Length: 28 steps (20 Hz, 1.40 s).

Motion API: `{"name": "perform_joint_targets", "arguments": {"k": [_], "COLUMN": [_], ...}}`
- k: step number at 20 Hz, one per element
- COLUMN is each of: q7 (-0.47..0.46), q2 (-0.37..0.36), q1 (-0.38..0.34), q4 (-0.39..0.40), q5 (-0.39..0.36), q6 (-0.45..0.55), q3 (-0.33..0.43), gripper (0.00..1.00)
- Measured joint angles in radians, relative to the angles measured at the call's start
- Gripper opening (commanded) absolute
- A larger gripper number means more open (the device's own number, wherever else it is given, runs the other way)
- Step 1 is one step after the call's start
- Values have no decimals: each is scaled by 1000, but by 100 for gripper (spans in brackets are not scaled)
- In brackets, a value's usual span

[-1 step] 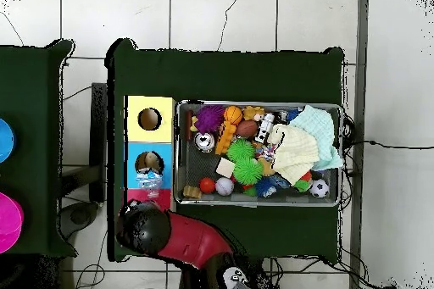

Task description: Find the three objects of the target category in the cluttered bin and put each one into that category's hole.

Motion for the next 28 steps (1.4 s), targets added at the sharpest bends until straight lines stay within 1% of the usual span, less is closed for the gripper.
{"name": "perform_joint_targets", "arguments": {"k": [11, 18, 22, 28], "q7": [0, 0, 0, 0], "q2": [-5, 6, 21, 21], "q1": [-6, -11, -18, -30], "q4": [5, 5, 5, 5], "q5": [-3, -30, -46, -49], "q6": [-9, -22, -47, -51], "q3": [-14, -34, -43, -43], "gripper": [0, 0, 0, 0]}}
